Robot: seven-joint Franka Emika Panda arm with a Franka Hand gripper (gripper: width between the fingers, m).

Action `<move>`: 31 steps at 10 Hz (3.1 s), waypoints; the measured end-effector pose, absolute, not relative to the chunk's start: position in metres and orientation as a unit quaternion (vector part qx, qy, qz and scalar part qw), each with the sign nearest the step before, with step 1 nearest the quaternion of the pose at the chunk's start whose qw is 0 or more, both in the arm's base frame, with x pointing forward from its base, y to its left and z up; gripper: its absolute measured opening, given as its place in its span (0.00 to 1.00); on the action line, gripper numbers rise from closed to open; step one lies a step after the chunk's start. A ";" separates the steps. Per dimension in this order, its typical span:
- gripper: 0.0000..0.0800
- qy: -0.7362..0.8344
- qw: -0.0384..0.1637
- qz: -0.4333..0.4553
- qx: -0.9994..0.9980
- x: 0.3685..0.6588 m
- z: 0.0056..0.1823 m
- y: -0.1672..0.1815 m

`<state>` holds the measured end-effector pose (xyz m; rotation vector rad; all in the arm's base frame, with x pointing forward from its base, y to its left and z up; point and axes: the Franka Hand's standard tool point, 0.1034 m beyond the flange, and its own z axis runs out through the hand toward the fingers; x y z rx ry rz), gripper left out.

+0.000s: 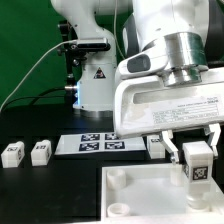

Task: Assemble one leg

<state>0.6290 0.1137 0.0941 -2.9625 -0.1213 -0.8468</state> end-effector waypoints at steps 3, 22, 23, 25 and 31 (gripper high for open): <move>0.37 -0.040 0.027 -0.278 -0.959 0.626 0.083 0.114; 0.81 -0.047 0.024 -0.287 -0.956 0.620 0.069 0.117; 0.81 -0.042 0.026 -0.271 -0.961 0.619 0.084 0.112; 0.81 -0.038 0.030 -0.256 -0.966 0.614 0.113 0.108; 0.81 -0.035 0.044 -0.029 -0.998 0.625 0.118 0.118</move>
Offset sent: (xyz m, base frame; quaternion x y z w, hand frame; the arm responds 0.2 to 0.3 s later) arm 0.0037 0.0090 -0.0180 -0.0049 0.0240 0.0107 0.9996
